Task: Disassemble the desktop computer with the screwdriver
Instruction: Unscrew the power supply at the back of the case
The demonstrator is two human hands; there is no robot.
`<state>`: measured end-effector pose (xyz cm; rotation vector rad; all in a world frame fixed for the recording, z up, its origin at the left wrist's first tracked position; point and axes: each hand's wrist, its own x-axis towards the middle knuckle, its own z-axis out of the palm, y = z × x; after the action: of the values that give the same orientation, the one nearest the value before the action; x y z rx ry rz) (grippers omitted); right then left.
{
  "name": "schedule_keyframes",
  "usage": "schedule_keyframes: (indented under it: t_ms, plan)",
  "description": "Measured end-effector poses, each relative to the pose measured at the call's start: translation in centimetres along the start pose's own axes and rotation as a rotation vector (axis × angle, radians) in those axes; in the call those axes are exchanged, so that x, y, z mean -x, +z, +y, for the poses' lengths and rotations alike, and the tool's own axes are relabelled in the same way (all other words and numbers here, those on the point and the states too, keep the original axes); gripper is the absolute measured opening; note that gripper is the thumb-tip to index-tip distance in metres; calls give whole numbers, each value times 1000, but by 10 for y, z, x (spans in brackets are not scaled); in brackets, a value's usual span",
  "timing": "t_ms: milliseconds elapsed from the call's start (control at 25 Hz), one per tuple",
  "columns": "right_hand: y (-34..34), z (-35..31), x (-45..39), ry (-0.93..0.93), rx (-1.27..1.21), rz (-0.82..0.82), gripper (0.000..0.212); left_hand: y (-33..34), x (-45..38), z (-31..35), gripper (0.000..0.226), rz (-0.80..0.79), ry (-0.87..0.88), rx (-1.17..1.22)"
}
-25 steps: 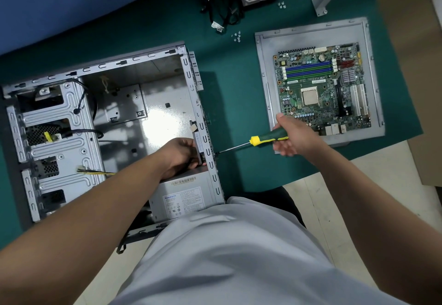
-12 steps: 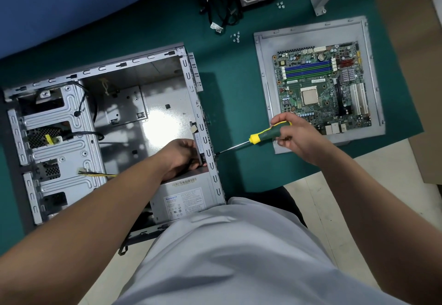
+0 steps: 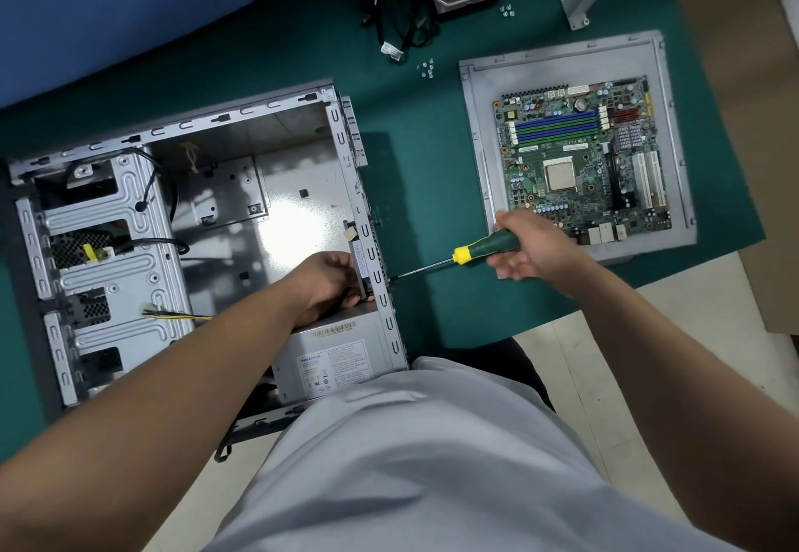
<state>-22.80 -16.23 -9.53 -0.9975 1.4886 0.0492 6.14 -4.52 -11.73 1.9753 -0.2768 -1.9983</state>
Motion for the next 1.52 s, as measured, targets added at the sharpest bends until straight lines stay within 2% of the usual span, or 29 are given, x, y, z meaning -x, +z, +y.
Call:
schedule_keyframes:
  t_ms: [40, 80, 160, 200, 280, 360, 400, 480, 560, 640, 720, 760, 840, 920, 1000, 1080, 1120, 1160, 1280, 1520]
  plan:
    - [1, 2, -1, -28, 179, 55, 37, 0, 1, 0, 33, 2, 2, -3]
    - [2, 4, -2, -65, 230, 94, 34, 0, 2, 1, 34, 4, 2, -3]
    - [0, 4, -1, -56, 1, 42, 12, 1, 3, 2, 34, 6, 1, -4]
    - [-1, 4, 0, -31, -135, 5, 15, 1, 4, 2, 34, 7, 2, -6]
    - [0, 3, 3, 10, -181, -32, 13, 1, 5, 4, 34, 11, 2, -13]
    - [2, 5, 3, 8, 38, 16, 34, 2, 6, 5, 35, 26, -3, -20]
    - [3, 7, 1, -31, 147, 60, 37, 2, 7, 5, 35, 30, -2, -19]
    - [2, 7, 0, -32, -34, 65, 13, 2, 8, 5, 34, 30, 1, -12]
    - [1, 8, 0, 6, -309, -32, 20, 2, 8, 5, 34, 27, 2, -8]
    - [2, 6, 2, 38, -238, -32, 15, 2, 8, 5, 36, 26, -3, -2]
    - [5, 6, 3, 0, 104, 75, 39, 2, 7, 4, 35, 20, -5, 6]
    - [6, 6, 2, -53, 133, 118, 35, 2, 7, 4, 34, 15, -3, 5]
    - [3, 6, 0, -81, -48, 68, 17, 2, 7, 3, 33, 12, -3, 9]
    - [0, 5, 0, -19, -269, -38, 25, 2, 6, 3, 34, 19, -9, 31]
    - [-2, 7, 0, 51, -192, -31, 15, 2, 5, 3, 34, 27, -18, 47]
    - [2, 11, 0, -2, 100, 37, 31, 2, 3, 3, 31, 17, -21, 47]
    - [3, 13, -1, -41, 88, 60, 25, 1, 2, 2, 29, 7, -20, 43]
    - [3, 14, -1, -56, -32, 48, 15, 1, 2, 1, 27, 0, -21, 41]
    - [-1, 15, -1, -34, -361, -66, 34, 1, 0, -1, 26, -1, -13, 55]
    - [1, 11, -5, -20, -428, -23, 33, 1, 1, 0, 29, 3, -10, 70]
